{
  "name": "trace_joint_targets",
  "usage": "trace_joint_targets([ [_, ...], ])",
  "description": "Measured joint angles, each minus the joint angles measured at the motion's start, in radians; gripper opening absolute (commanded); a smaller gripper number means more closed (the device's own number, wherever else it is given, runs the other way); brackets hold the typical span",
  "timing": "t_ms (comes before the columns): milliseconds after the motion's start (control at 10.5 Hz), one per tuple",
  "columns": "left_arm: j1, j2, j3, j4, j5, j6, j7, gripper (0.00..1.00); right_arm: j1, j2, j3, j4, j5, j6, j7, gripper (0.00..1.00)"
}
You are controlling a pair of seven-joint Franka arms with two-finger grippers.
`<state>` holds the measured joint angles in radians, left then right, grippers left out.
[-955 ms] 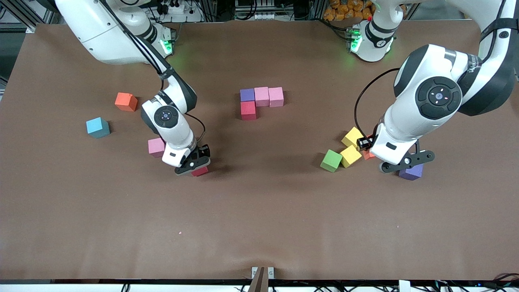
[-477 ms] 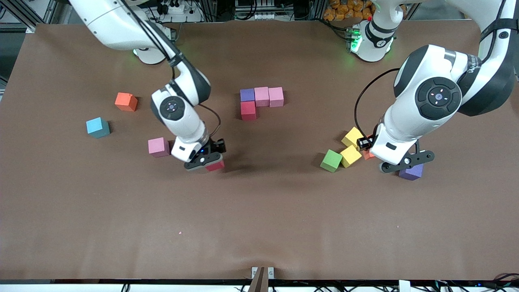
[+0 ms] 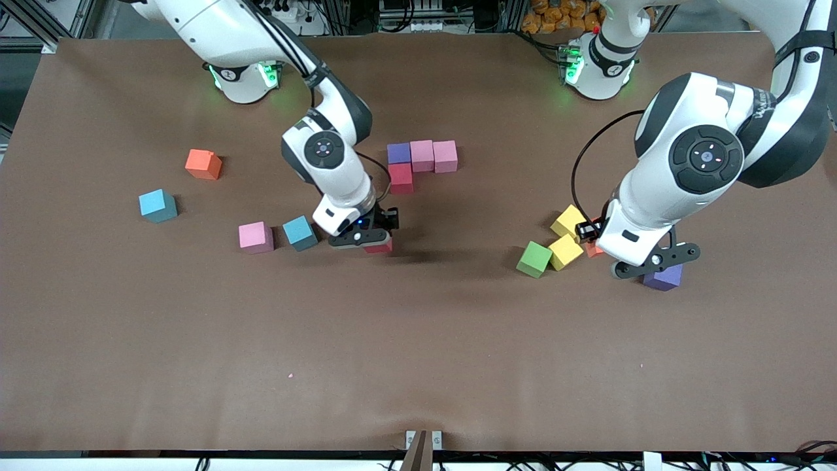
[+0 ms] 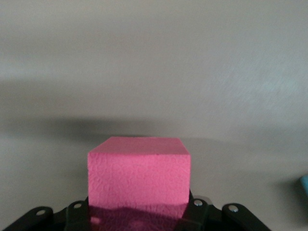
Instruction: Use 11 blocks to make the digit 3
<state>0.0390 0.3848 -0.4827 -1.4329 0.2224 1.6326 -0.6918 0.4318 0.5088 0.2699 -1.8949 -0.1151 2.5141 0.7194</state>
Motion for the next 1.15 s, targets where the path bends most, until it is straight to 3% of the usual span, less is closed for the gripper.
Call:
trace_joint_targets([
  [382, 0.001, 0.000, 0.000, -0.001, 0.000, 0.000, 0.000, 0.08, 0.094, 0.024, -0.006, -0.017, 0.000, -0.003, 0.106, 0.32],
  [1145, 0.001, 0.000, 0.000, -0.002, 0.000, 0.000, 0.000, 0.07, 0.165, 0.024, -0.018, -0.085, -0.048, 0.040, 0.214, 0.32],
])
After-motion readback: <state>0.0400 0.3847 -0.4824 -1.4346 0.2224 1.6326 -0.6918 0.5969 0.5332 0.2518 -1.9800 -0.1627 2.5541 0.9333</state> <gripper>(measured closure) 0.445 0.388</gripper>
